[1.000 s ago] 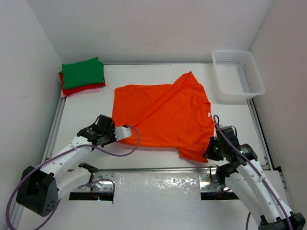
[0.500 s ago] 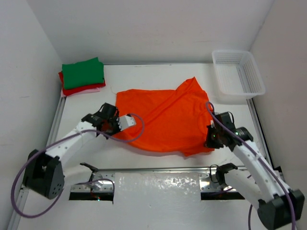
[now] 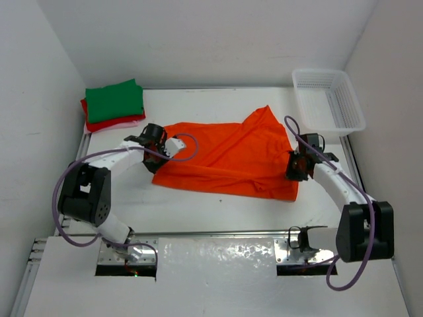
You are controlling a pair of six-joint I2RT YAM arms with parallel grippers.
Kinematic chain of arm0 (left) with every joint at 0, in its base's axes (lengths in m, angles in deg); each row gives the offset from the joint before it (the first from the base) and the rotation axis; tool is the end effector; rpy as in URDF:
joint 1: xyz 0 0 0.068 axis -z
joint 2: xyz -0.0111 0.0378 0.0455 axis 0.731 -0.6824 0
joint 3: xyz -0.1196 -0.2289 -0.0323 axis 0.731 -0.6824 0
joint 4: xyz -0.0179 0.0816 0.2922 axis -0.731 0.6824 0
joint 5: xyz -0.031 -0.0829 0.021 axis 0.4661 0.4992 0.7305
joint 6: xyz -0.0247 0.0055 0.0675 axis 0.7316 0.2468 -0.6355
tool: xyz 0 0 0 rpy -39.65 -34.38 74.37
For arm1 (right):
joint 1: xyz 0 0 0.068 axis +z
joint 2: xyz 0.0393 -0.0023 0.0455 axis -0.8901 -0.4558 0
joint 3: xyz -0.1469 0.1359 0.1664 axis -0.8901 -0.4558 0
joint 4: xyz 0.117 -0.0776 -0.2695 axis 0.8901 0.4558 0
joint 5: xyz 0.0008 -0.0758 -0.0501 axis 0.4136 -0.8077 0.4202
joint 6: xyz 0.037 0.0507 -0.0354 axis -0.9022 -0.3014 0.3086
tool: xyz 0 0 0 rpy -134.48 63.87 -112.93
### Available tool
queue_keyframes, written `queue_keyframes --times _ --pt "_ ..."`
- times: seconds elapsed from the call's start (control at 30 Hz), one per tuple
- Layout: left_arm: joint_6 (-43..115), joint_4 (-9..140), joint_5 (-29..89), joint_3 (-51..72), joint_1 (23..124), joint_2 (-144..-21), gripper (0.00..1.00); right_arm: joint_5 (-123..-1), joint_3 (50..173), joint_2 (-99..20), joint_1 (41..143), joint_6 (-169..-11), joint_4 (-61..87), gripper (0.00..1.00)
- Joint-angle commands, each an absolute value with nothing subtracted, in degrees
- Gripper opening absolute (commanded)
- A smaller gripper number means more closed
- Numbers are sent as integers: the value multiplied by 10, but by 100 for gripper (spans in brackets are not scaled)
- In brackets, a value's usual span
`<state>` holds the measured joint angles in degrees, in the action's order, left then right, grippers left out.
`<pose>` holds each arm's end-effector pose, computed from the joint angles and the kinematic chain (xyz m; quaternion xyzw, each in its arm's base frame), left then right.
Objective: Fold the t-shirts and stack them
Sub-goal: Fold the flattened tshirt in 1/3 of the way
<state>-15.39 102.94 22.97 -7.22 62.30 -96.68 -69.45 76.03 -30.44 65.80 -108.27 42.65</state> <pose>0.3227 -0.0901 0.1227 0.4552 0.8731 0.0241 0.1732 0.2823 0.0151 0.1329 0.1862 0.9527 0.0638 0.2316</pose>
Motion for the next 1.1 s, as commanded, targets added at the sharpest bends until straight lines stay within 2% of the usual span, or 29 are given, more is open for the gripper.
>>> queue_keyframes --times 0.0,0.33,0.5,0.7,0.77,0.87,0.93,1.0,1.03,1.07 --pt "-137 1023 238 -51 620 -983 0 -680 792 -322 650 -1052 377 0" --pt "-87 998 221 -18 603 -1008 1 -671 829 -378 647 -1015 362 0" --pt "-65 989 218 -5 602 -1039 13 -673 851 -421 647 -1000 364 0" --pt "-29 960 155 18 573 -1057 19 -675 885 -471 647 -992 361 1" --pt "-21 951 136 36 559 -1057 24 -677 896 -487 646 -990 365 3" --pt "-16 937 90 68 543 -1051 29 -672 920 -509 646 -992 373 14" --pt "-13 933 70 86 540 -1041 31 -677 934 -515 646 -995 377 15" --pt "-24 946 106 106 541 -1011 33 -684 947 -510 646 -996 382 18" --pt "-38 969 189 108 542 -995 34 -686 951 -508 646 -994 388 19" --pt "-79 980 223 94 554 -961 34 -685 953 -504 646 -990 392 21"
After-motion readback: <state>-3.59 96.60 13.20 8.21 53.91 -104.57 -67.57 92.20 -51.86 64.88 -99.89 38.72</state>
